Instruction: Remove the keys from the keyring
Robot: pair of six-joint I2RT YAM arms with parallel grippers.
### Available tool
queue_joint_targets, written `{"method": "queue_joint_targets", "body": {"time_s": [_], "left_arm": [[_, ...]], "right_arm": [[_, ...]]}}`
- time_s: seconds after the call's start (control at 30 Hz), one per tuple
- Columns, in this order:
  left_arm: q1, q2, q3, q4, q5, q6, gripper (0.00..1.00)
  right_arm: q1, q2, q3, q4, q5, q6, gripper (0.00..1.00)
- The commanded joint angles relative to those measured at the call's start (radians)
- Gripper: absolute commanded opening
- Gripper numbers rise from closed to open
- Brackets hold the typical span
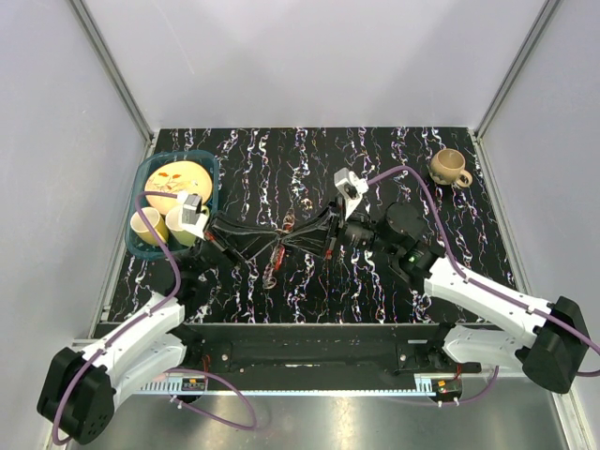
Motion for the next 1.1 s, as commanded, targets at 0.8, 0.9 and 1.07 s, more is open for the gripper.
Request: {"method": "queue_joint_targets", "body": {"time_s": [0.8, 0.9, 1.07], "left_arm": [[0.011, -0.157, 0.049, -0.287, -0.207, 0.148, 0.00], [0.011, -0.155, 0.031, -0.291, -0.232, 0.148, 0.00], [0.011, -0.175, 0.055, -0.413, -0.259, 0.222, 0.00]], "right_arm": [[0.002, 0.058, 0.080, -0.061, 0.054, -0.001, 0.00], [0.005, 0.069, 0.100, -0.101, 0.083, -0.028, 0.00], [0.005, 0.046, 0.088, -0.187, 0.163, -0.048, 0.00]]}}
